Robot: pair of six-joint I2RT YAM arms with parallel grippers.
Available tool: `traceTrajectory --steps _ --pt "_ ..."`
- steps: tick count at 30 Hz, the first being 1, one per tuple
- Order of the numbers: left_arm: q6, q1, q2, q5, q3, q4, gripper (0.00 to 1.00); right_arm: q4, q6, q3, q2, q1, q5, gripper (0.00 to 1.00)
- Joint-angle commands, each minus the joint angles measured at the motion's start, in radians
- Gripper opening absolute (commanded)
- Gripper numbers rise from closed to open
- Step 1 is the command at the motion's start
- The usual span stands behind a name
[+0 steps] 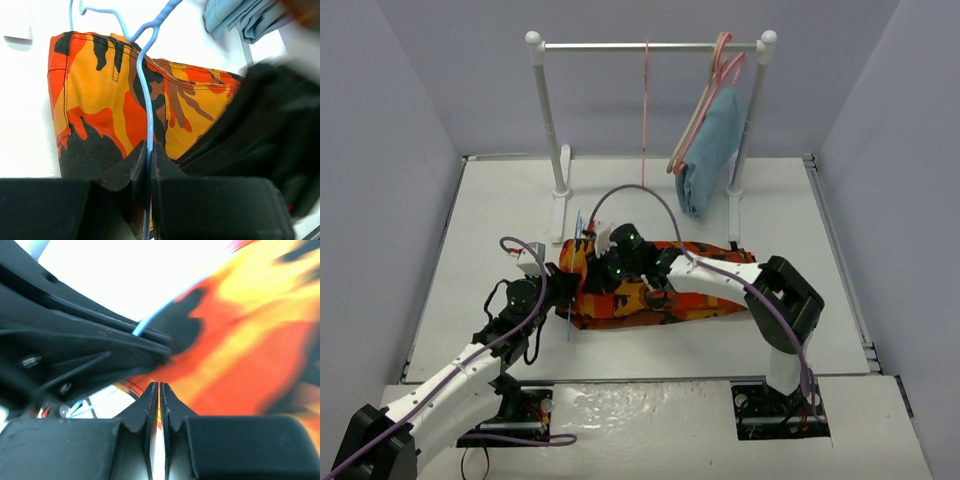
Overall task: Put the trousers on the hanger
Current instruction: Place trousers on hanger
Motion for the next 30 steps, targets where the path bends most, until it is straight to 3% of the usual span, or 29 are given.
traceTrajectory --steps 1,2,6,7,11,17,30 --pt "-0.022 -0.005 -0.012 -0.027 0.034 0.032 0.00 -0.076 -0.128 0.029 -0.234 -0.047 0.149 0.04" --pt "-0.022 -0.005 -0.009 -0.025 0.034 0.033 0.00 -0.077 -0.147 0.033 -0.263 -0.045 0.176 0.10" --pt "-0.014 -0.005 -0.002 -0.011 0.040 0.035 0.00 -0.013 -0.208 0.039 -0.290 -0.039 0.269 0.50" --pt "-0.012 -0.005 0.000 -0.010 0.042 0.035 0.00 0.027 -0.202 0.034 -0.276 -0.048 0.272 0.55" --pt "-0.011 -0.005 0.012 -0.004 0.046 0.047 0.00 0.039 -0.223 0.091 -0.173 -0.094 0.099 0.49" --pt "-0.011 -0.005 0.025 0.009 0.058 0.066 0.00 0.265 -0.228 0.081 -0.102 -0.080 0.089 0.53" --pt "-0.009 -0.003 0.026 0.036 0.065 0.060 0.00 0.355 -0.227 0.208 0.040 -0.082 0.023 0.53"
